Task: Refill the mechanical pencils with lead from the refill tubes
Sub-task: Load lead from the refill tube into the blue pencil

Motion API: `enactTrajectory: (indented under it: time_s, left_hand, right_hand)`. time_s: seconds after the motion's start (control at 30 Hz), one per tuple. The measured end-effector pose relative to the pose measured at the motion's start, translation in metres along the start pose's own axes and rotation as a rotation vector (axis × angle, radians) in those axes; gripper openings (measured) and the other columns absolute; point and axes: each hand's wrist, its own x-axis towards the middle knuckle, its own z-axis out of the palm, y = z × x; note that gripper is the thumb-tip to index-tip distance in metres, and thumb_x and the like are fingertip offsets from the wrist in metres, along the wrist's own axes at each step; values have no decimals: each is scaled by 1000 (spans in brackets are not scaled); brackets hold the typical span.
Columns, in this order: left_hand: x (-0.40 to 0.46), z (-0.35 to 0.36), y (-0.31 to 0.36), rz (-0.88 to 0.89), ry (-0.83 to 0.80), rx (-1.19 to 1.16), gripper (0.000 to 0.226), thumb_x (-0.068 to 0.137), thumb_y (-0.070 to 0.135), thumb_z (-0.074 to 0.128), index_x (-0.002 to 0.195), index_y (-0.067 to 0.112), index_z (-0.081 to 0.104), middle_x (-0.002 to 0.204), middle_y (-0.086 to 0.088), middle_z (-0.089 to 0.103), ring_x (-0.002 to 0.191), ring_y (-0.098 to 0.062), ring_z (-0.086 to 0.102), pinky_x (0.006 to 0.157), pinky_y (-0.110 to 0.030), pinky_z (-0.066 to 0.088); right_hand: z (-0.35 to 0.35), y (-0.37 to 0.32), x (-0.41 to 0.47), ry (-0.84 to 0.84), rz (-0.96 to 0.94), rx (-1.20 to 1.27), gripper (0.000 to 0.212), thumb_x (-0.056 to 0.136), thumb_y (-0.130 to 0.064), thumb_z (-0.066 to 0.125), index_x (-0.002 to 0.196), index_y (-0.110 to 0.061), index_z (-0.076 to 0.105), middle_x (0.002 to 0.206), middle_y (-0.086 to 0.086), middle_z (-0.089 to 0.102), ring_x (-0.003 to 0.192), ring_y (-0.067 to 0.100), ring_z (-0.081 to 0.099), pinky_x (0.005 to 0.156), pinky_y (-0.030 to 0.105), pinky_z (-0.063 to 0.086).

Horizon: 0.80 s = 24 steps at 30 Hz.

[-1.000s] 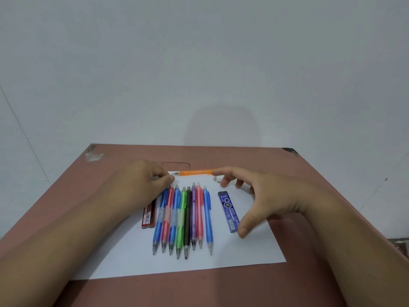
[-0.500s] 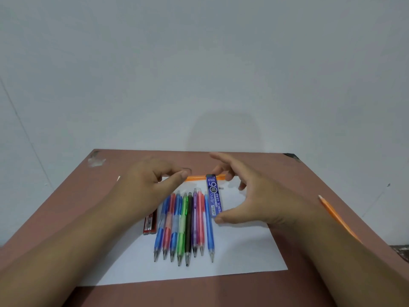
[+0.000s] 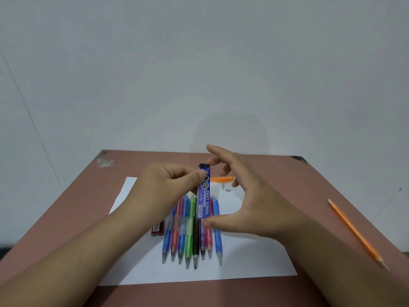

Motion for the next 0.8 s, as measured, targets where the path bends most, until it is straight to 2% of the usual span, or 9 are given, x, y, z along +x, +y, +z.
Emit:
enactTrajectory:
  time_s: [0.17, 0.27, 0.33, 0.4, 0.5, 0.57, 0.63, 0.73, 0.8]
  left_hand:
    - [-1, 1, 2, 15, 44, -37, 15, 86, 39, 72, 78, 32, 81, 80, 6, 78, 81, -10, 74, 85, -37, 56]
    - [-5, 4, 4, 22, 50, -62, 11, 85, 38, 73, 77, 34, 80, 78, 7, 78, 77, -9, 74, 79, -36, 58]
    - [-5, 6, 4, 25, 58, -75, 11, 85, 37, 73, 78, 33, 80, 78, 6, 78, 75, -9, 74, 75, -35, 58]
    - [-5, 7, 2, 22, 67, -79, 11, 85, 37, 72, 80, 32, 81, 78, 6, 78, 73, -8, 73, 73, -34, 57]
    - [-3, 7, 0, 41, 85, -70, 11, 85, 37, 72, 87, 31, 80, 82, 6, 78, 79, -9, 74, 79, -37, 58]
    - [-3, 7, -1, 81, 108, -59, 14, 87, 35, 72, 100, 32, 76, 86, 7, 78, 85, -9, 74, 84, -36, 57]
    - [-3, 5, -2, 111, 134, -44, 17, 88, 32, 72, 105, 32, 74, 86, 8, 77, 87, -8, 73, 80, -29, 56]
    - [-3, 4, 0, 123, 155, -25, 12, 92, 22, 70, 100, 29, 75, 84, 13, 76, 82, -1, 71, 69, -13, 51]
    - [-2, 3, -1, 106, 165, -40, 12, 93, 21, 68, 98, 29, 75, 84, 12, 76, 80, 1, 69, 68, -11, 49]
  right_hand:
    - [12, 5, 3, 130, 98, 192, 99, 69, -49, 90, 150, -51, 32, 112, -16, 58, 103, 5, 56, 84, 23, 42]
    - [22, 5, 6, 175, 150, 243, 94, 74, -40, 89, 149, -48, 33, 94, -10, 60, 75, 2, 52, 75, 24, 44]
    - [26, 5, 7, 184, 166, 265, 92, 77, -32, 88, 150, -46, 33, 87, -7, 60, 68, 1, 52, 70, 22, 46]
    - [26, 5, 8, 198, 188, 307, 91, 78, -25, 88, 149, -44, 35, 83, -7, 60, 65, 4, 55, 67, 25, 51]
    - [25, 5, 8, 206, 223, 335, 90, 78, -22, 88, 150, -42, 37, 86, -1, 65, 68, 17, 63, 75, 40, 62]
    - [25, 5, 8, 206, 227, 306, 88, 78, -22, 88, 147, -43, 38, 87, 1, 66, 70, 16, 64, 76, 39, 61]
    - [25, 5, 9, 198, 241, 281, 82, 77, -23, 89, 143, -43, 44, 88, 1, 67, 72, 18, 65, 74, 38, 61]
    - [25, 4, 9, 171, 263, 313, 63, 76, -22, 89, 128, -38, 57, 86, 6, 68, 75, 28, 68, 72, 42, 62]
    - [24, 3, 9, 154, 269, 404, 40, 78, -25, 86, 113, -30, 67, 83, 9, 71, 69, 25, 68, 66, 38, 59]
